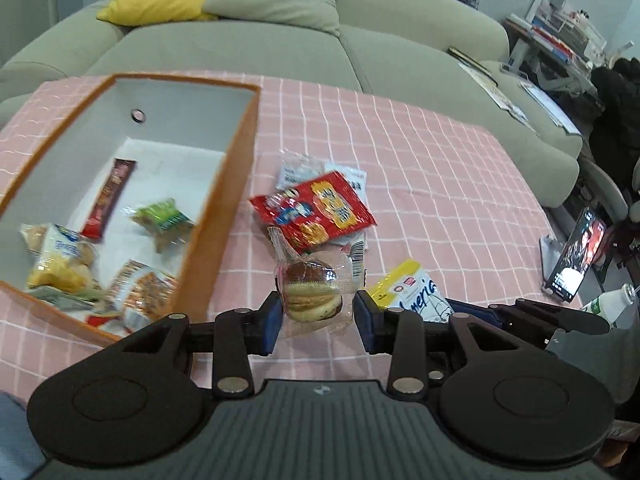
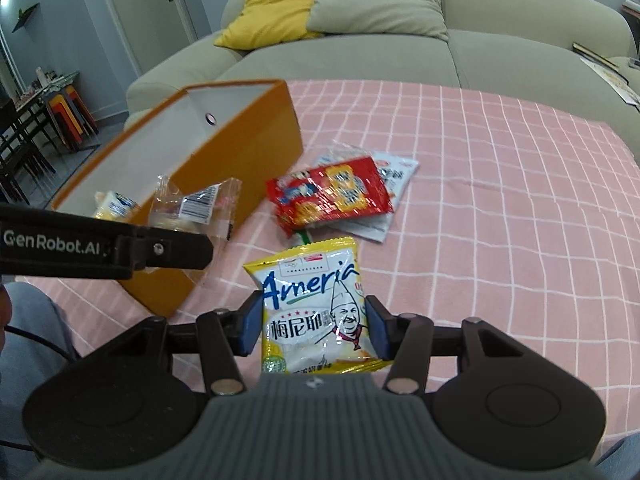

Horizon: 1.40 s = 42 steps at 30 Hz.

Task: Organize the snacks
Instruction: 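Carry the bread roll and America bag over the box and release them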

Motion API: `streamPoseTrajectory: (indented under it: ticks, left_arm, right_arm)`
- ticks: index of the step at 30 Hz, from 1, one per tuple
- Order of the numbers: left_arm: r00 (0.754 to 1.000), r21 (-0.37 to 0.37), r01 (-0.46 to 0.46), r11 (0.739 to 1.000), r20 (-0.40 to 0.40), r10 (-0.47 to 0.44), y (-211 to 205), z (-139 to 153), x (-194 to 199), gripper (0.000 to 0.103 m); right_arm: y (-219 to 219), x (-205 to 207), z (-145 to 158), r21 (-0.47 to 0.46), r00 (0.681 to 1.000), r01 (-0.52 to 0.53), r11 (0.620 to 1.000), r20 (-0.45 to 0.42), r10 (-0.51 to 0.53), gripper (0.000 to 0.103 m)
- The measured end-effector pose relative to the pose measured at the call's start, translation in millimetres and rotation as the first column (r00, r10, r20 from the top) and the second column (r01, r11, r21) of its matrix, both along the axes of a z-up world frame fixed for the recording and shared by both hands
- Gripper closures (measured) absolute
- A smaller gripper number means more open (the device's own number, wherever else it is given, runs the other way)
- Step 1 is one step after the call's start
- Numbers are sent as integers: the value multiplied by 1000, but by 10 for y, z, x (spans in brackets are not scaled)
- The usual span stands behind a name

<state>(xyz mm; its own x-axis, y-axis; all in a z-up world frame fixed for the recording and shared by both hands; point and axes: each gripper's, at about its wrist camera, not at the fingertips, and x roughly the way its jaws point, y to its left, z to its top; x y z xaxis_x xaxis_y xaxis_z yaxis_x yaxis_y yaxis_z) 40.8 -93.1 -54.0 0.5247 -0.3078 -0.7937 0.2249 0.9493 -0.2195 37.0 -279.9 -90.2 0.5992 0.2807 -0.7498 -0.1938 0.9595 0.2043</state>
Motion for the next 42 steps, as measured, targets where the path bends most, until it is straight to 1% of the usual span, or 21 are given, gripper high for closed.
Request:
streamPoseTrajectory:
  ticks: [7, 15, 19, 22, 26, 32, 38, 42]
  left_arm:
    - [998, 22, -38, 999, 45, 37, 334, 224, 35, 60]
    - [992, 78, -92, 993, 96, 84, 750, 420, 189, 60]
    - [989, 114, -110, 987, 106, 98, 936, 469, 292, 60]
    - [989, 147, -114, 983, 108, 99, 1044, 473, 368, 60]
    - [992, 195, -101, 976, 94, 84, 1167, 421, 500, 60]
    - [997, 258, -75, 963, 54, 63, 1252, 267, 691, 60]
    - [999, 317, -33, 948, 30, 24, 1253, 120, 883, 60]
    - [1000, 333, -2, 943, 7, 0, 1234, 5, 1006, 60]
  right_arm:
    - [226, 25, 322, 22, 996, -51, 998, 70, 49, 52]
    - [605, 200, 619, 20, 982, -137, 990, 138, 133, 52]
    - [840, 314, 738, -2, 967, -195, 981, 166, 192, 52]
    - [1044, 415, 770, -39, 951, -248, 968, 178, 251, 52]
    - [1303, 587, 748, -93, 930, -312, 946, 172, 324, 52]
    - [1647, 863, 624, -219, 896, -380, 899, 153, 417, 52]
    - [1887, 1094, 409, -337, 861, -441, 832, 103, 498, 53]
    - [1975, 1233, 267, -393, 841, -473, 788, 66, 538, 53]
